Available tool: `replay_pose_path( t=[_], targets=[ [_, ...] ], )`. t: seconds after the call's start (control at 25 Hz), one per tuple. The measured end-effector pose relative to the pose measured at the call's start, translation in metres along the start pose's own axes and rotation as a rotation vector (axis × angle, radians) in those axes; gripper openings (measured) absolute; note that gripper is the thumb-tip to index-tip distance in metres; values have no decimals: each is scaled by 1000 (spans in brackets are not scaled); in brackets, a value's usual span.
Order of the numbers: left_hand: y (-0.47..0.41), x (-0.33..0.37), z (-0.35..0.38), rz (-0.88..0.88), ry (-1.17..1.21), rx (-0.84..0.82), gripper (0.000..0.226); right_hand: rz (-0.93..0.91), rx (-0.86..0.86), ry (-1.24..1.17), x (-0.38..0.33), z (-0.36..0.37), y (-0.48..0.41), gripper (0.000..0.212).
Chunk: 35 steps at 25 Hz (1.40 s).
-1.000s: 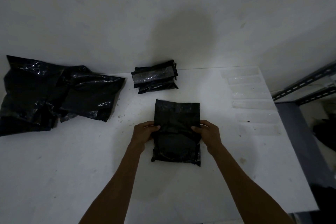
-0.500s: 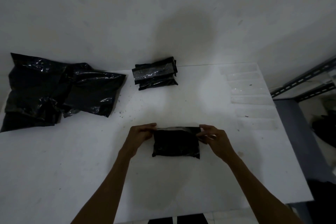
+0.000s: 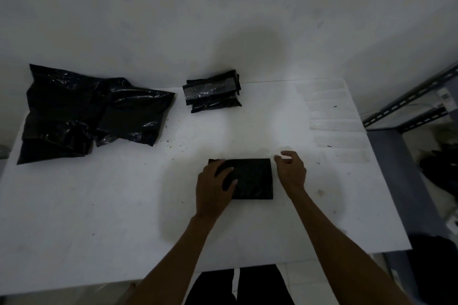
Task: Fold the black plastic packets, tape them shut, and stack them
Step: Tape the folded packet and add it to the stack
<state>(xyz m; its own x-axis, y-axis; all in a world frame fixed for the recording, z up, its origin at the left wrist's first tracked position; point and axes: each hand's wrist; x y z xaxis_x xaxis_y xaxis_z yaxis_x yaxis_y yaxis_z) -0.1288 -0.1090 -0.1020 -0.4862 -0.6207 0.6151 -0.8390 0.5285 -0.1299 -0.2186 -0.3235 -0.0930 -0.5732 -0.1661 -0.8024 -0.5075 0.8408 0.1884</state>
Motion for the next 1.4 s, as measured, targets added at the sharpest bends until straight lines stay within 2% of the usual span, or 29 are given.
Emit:
replay_pose_path(
  t=[0.08, 0.12, 0.24, 0.36, 0.44, 0.52, 0.6, 0.64, 0.72, 0.84, 0.92, 1.04, 1.08, 1.2, 1.28, 1.36, 1.4],
  targets=[
    [11, 4, 9, 10, -82, -34, 32, 174, -48, -34, -3, 10, -12, 47],
    [14, 3, 12, 4, -102, -40, 30, 205, -77, -39, -5, 13, -16, 50],
    [21, 3, 17, -24, -99, -41, 28, 204, -81, -97, -4, 19, -23, 49],
    [23, 2, 18, -23, -95, -41, 30, 120, 57, -57, -5, 21, -14, 40],
    [22, 3, 16, -12, -69, -1, 30, -199, 113, 89, 0, 26, 3, 37],
    [13, 4, 9, -91, -1, 106, 28, -624, -30, 228, 7, 31, 27, 35],
    [-4, 7, -4, -344, 85, 202, 31, -878, -202, 392, 18, 35, 45, 35],
    [-13, 7, -11, -510, 147, 197, 36, -912, -237, 454, 23, 36, 51, 35],
    [-32, 1, -20, -775, 317, 99, 50, -905, -223, 496, 29, 38, 58, 33],
    [-55, -7, -25, -853, 440, -11, 56, -913, -202, 505, 27, 38, 58, 35],
    [-63, -11, -23, -963, 537, 3, 50, -925, -203, 513, 26, 37, 56, 35],
    [-65, -17, -17, -1204, 679, 117, 34, -923, -201, 511, 25, 34, 57, 35],
    [-65, -19, -16, -1200, 641, 132, 34, -922, -206, 507, 24, 34, 56, 35],
    [-62, -18, -16, -1097, 571, -22, 48, -892, -180, 422, 20, 35, 54, 32],
    [-63, -15, -18, -1077, 628, -52, 48, -689, -49, 263, 13, 32, 48, 32],
    [-64, -13, -19, -1068, 632, -37, 48, -302, 77, 101, 1, 25, 37, 36],
    [-63, -12, -20, -1073, 630, -34, 46, -122, 65, 52, -3, 22, 28, 38]
  ],
)
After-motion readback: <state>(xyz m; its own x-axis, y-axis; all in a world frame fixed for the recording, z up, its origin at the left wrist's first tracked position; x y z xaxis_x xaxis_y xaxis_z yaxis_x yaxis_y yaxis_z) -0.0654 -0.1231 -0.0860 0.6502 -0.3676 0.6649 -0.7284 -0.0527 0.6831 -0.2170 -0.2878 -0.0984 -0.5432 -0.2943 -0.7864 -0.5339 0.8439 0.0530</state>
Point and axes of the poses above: each hand's wrist, its own y-axis away from the middle knuckle, its own z-axis out of the palm, x = y × z, and after that the axes turned 8 degrees about -z, right-handed
